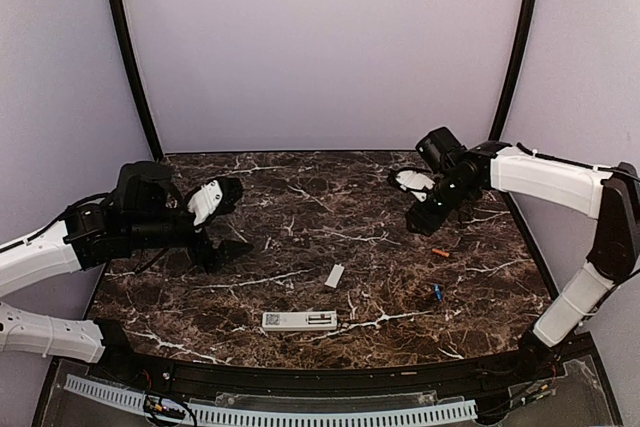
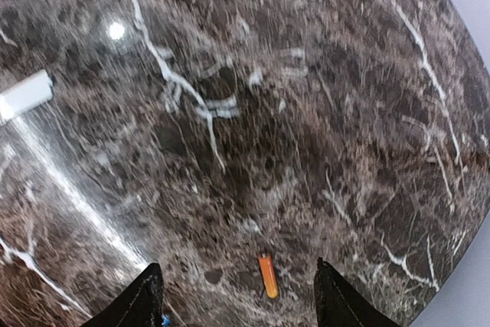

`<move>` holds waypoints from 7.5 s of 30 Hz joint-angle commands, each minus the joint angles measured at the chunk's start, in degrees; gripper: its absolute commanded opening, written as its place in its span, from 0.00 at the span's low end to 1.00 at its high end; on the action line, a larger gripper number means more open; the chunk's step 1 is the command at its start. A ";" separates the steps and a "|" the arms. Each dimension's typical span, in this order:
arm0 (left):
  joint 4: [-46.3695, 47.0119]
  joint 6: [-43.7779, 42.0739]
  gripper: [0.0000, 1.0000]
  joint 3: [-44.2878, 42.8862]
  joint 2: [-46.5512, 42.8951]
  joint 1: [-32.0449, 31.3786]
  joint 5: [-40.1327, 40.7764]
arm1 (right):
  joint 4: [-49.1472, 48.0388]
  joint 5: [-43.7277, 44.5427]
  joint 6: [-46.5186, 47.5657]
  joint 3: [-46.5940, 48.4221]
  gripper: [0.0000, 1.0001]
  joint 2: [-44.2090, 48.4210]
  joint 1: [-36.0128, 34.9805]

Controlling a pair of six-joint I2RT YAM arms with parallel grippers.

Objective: Load the batteries into the remote control
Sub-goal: Pick up the battery at the center of the board, then pass from the right arm to the left, then pass from the left arm to the right, then move the remote control without batteries to the center of the board.

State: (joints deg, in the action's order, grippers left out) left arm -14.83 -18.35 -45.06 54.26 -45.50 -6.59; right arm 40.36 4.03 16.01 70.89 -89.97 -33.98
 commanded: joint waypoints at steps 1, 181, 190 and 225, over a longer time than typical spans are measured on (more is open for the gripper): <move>0.39 -0.99 0.89 0.76 -1.95 0.32 0.11 | 7.66 3.08 7.91 -3.18 0.65 -2.50 4.83; 11.83 -12.35 0.30 -6.98 6.07 -8.85 5.81 | -9.86 -33.81 -42.88 30.43 0.00 -10.67 -20.10; 4.08 -6.36 0.61 -4.13 5.07 -8.91 -1.03 | -15.89 -29.67 -47.50 14.99 0.00 -4.24 -19.55; -0.91 -3.11 0.79 3.36 21.36 -14.87 -5.16 | -45.15 -22.37 -62.08 -32.71 0.00 14.55 -24.51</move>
State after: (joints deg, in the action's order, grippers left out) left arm -17.63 -20.58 -40.88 75.88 -59.70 -8.88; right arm -2.26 -18.17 -44.62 39.70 -77.78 -57.43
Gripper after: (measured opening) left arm 0.791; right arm 0.067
